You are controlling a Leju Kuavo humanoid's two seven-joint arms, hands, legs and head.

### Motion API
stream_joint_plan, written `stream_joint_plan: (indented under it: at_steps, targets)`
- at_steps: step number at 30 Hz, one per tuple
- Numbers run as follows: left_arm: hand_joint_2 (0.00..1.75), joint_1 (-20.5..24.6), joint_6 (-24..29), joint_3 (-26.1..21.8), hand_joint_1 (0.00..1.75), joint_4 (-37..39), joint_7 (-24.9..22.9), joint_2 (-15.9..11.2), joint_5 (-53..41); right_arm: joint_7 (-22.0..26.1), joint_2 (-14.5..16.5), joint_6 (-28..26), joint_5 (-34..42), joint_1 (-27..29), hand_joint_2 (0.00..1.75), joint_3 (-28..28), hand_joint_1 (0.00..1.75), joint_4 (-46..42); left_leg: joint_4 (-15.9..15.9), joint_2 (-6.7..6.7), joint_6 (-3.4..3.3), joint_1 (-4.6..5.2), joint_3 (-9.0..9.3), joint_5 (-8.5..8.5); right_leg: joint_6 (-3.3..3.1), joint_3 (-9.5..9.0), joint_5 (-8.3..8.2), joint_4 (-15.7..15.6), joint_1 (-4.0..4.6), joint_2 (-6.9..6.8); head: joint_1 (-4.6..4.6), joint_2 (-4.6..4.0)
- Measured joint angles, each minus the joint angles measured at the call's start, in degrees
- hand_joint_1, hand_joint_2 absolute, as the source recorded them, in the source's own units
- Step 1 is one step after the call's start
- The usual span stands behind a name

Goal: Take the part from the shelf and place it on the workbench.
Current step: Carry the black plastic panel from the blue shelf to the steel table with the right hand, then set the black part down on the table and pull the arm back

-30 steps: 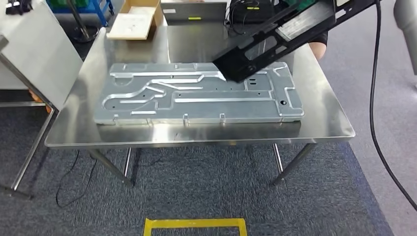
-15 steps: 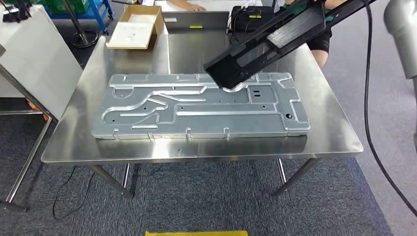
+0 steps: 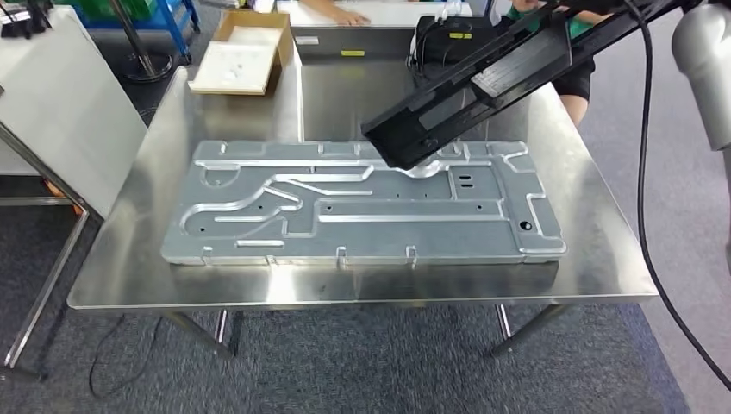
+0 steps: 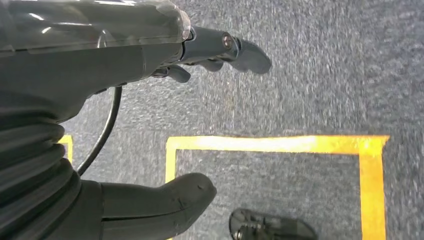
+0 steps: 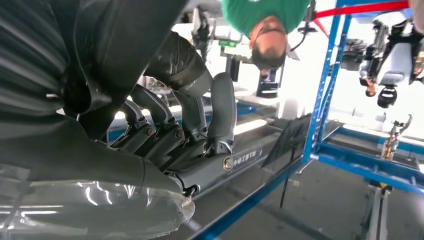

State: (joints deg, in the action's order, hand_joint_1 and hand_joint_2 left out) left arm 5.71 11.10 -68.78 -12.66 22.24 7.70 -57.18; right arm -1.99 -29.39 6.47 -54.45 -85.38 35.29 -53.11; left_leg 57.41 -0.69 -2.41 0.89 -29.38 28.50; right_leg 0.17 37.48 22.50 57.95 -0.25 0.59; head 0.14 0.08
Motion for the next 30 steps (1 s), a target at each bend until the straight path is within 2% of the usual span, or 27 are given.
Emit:
stream_joint_plan:
  at_steps: [2, 3, 4, 6, 7, 8, 9, 10, 11, 12, 13, 14, 16, 18, 19, 21, 22, 23, 24, 26, 27, 28, 29, 30]
  targets:
    - [1.75, 0.11, 0.01, 0.01, 0.00, 0.00, -0.03, 0.02, -0.19, 0.37, 0.19, -0.53, 0.37, 0.74, 1.75, -0.02, 1.75, -0.24, 1.62, 0.12, 0.64, 0.05, -0.16, 0.00, -0.51, -1.29, 0.12, -0.70, -0.42, -0.09, -0.02, -0.01]
    - [1.75, 0.21, 0.03, 0.01, 0.00, 0.00, -0.04, 0.03, -0.27, 0.54, 0.32, -1.00, 0.54, 1.22, 1.75, -0.04, 1.75, -0.29, 3.79, 0.19, 0.97, -0.05, -1.29, 0.27, -0.70, -2.00, 0.36, -0.93, -0.66, -0.16, -0.01, -0.01]
    - [1.75, 0.30, 0.04, 0.02, 0.00, 0.00, -0.05, 0.04, -0.31, 0.66, 0.49, -1.67, 0.64, 1.76, 1.75, -0.05, 1.75, -0.34, 7.03, 0.27, 1.28, -0.30, -3.29, 0.82, -0.81, -2.54, 0.70, -1.08, -0.74, -0.27, -0.02, -0.01]
    - [1.75, 0.29, 0.08, 0.02, 0.00, 0.00, -0.07, 0.06, -0.40, 0.85, 0.84, -3.76, 0.63, 3.45, 1.75, -0.10, 1.75, -0.37, 13.68, 0.33, 1.88, -0.86, -8.22, 3.33, -0.85, -3.55, 1.64, -1.18, -0.88, -0.31, -0.03, -0.01]
    - [1.75, 0.23, 0.08, 0.03, 0.00, 0.00, -0.09, 0.06, -0.55, 1.00, 1.04, -5.07, 0.56, 4.62, 1.75, -0.13, 1.75, -0.37, 15.30, 0.34, 2.14, -1.11, -10.06, 4.64, -0.74, -4.18, 2.21, -1.19, -0.95, -0.31, -0.03, -0.01]
    - [1.75, 0.17, 0.09, 0.07, 0.00, 0.00, -0.15, 0.07, -0.72, 1.24, 1.26, -6.50, 0.44, 5.98, 1.75, -0.18, 1.75, -0.38, 15.11, 0.36, 2.38, -1.33, -11.09, 5.09, -0.59, -4.95, 2.84, -1.19, -1.03, -0.30, -0.02, -0.01]
    - [1.75, 0.13, 0.10, 0.15, 0.00, 0.00, -0.24, 0.07, -0.95, 1.59, 1.50, -8.04, 0.19, 7.40, 1.75, -0.31, 1.75, -0.39, 12.97, 0.39, 2.62, -1.55, -11.21, 4.05, -0.39, -5.83, 3.54, -1.17, -1.13, -0.30, -0.02, -0.01]
    - [1.75, 0.08, 0.11, 0.26, 0.00, 0.00, -0.36, 0.08, -1.19, 1.99, 1.81, -9.52, -0.19, 8.80, 1.75, -0.54, 1.75, -0.43, 9.45, 0.45, 2.78, -1.75, -10.70, 1.44, -0.15, -6.70, 4.25, -1.15, -1.21, -0.31, -0.02, -0.01]
    - [1.75, 0.00, 0.14, 0.37, 0.00, 0.00, -0.49, 0.10, -1.36, 2.38, 2.24, -10.85, -0.68, 10.16, 1.75, -0.84, 1.75, -0.46, 5.51, 0.59, 2.84, -1.90, -10.07, -2.27, 0.12, -7.48, 4.96, -1.05, -1.22, -0.29, -0.02, -0.01]
    - [1.75, -0.03, 0.19, 0.47, 0.00, 0.00, -0.60, 0.11, -1.53, 2.67, 2.76, -11.91, -1.26, 11.38, 1.75, -1.18, 1.75, -0.49, 2.51, 0.79, 2.70, -1.91, -9.37, -5.09, 0.45, -7.98, 5.55, -1.02, -1.21, -0.17, -0.02, -0.01]
    - [1.75, -0.05, 0.28, 0.57, 0.00, 0.00, -0.70, 0.13, -1.68, 2.88, 3.28, -12.58, -1.93, 12.48, 1.75, -1.50, 1.75, -0.51, 0.80, 0.93, 2.35, -1.78, -8.98, -7.10, 0.87, -8.32, 6.05, -0.96, -1.15, -0.04, -0.01, -0.01]
    - [1.75, -0.04, 0.37, 0.72, 0.00, 0.00, -0.76, 0.14, -1.84, 3.03, 3.85, -13.08, -2.53, 13.43, 1.75, -1.82, 1.75, -0.52, 0.29, 1.05, 1.91, -1.57, -8.82, -7.83, 1.31, -8.52, 6.45, -0.93, -1.16, 0.12, -0.02, 0.00]
    - [1.75, 0.28, 0.59, 1.09, 0.00, -0.01, -0.83, 0.13, -2.08, 3.20, 5.00, -13.64, -3.59, 14.99, 1.75, -2.46, 1.75, -0.55, 0.45, 1.03, 0.98, -1.33, -8.44, -7.38, 2.15, -8.88, 7.17, -1.02, -1.44, 0.21, -0.04, -0.01]
    - [1.75, 0.81, 1.29, 1.35, 0.00, -0.02, -0.99, 0.17, -2.34, 3.24, 5.99, -13.82, -4.25, 16.03, 1.75, -3.13, 1.75, -0.51, 0.18, 0.91, 0.18, -1.35, -7.91, -7.03, 2.45, -7.92, 8.59, 1.30, -1.67, -0.08, -0.04, -0.01]
    - [1.75, 1.02, 1.81, 1.44, 0.00, -0.02, -1.17, 0.20, -2.51, 3.23, 6.34, -13.82, -4.55, 16.44, 1.75, -3.46, 1.75, -0.42, 0.06, 0.81, -0.19, -1.35, -7.67, -6.81, 2.46, -6.19, 9.85, 4.36, -1.62, -0.24, -0.03, -0.01]
    - [1.75, 1.18, 2.43, 1.58, 0.00, -0.01, -1.23, 0.26, -2.62, 3.21, 7.08, -13.85, -5.24, 17.30, 1.75, -4.05, 1.75, 0.05, 0.07, 0.55, -0.72, -1.14, -7.23, -6.17, 2.43, -0.78, 12.27, 12.68, -1.42, -0.33, -0.03, -0.01]
    - [1.75, 1.18, 2.36, 1.62, 0.00, -0.01, -0.97, 0.26, -2.47, 3.19, 7.39, -13.90, -5.69, 17.84, 1.75, -4.26, 1.75, 0.44, 0.10, 0.40, -0.86, -1.00, -6.87, -5.79, 2.38, 1.72, 12.44, 15.77, -1.33, -0.33, -0.03, -0.01]
    - [1.75, 1.16, 2.15, 1.64, 0.00, -0.01, -0.59, 0.26, -2.29, 3.17, 7.67, -13.99, -6.20, 18.37, 1.75, -4.42, 1.75, 0.87, 0.14, 0.23, -0.93, -0.84, -6.41, -5.37, 2.22, 3.30, 11.41, 16.84, -1.24, -0.34, -0.03, -0.01]
    - [1.75, 1.16, 1.87, 1.64, 0.00, 0.00, -0.20, 0.28, -2.14, 3.11, 7.91, -14.17, -6.75, 18.78, 1.75, -4.56, 1.75, 1.34, 0.18, 0.03, -0.96, -0.68, -5.86, -4.93, 1.92, 3.75, 9.16, 15.57, -1.10, -0.34, -0.03, -0.01]
    - [1.75, 1.15, 1.13, 1.66, 0.00, 0.01, 0.55, 0.41, -1.90, 2.89, 8.28, -14.91, -7.92, 19.14, 1.75, -4.97, 1.75, 2.27, 0.24, -0.32, -0.93, -0.40, -4.81, -4.08, 0.79, 1.98, 3.24, 8.03, -0.42, -0.32, -0.03, -0.01]
    - [1.75, 1.14, 0.74, 1.66, 0.00, 0.02, 0.87, 0.59, -1.79, 2.73, 8.41, -15.37, -8.46, 19.15, 1.75, -5.25, 1.75, 2.73, 0.30, -0.47, -0.81, -0.25, -4.49, -3.73, 0.17, 0.87, 1.21, 4.48, -0.05, -0.33, -0.04, -0.01]
    - [1.75, 1.13, 0.44, 1.65, 0.00, 0.03, 1.11, 0.72, -1.70, 2.57, 8.50, -15.75, -8.96, 19.12, 1.75, -5.51, 1.75, 3.15, 0.35, -0.61, -0.67, -0.19, -4.36, -3.48, -0.30, 0.00, 0.19, 1.89, 0.28, -0.35, -0.01, -0.01]
    - [1.75, 1.12, 0.26, 1.64, 0.00, 0.04, 1.25, 0.85, -1.66, 2.44, 8.56, -15.98, -9.31, 19.09, 1.75, -5.71, 1.75, 3.47, 0.46, -0.70, -0.53, -0.17, -4.39, -3.29, -0.51, -0.44, 0.06, 0.69, 0.46, -0.38, 0.00, -0.01]
    - [1.75, 1.10, 0.17, 1.64, 0.00, 0.05, 1.32, 0.87, -1.66, 2.29, 8.62, -16.09, -9.60, 19.06, 1.75, -5.83, 1.75, 3.75, 0.55, -0.76, -0.44, -0.16, -4.46, -3.16, -0.35, -0.59, 0.22, 0.30, 0.44, -0.40, 0.02, -0.01]
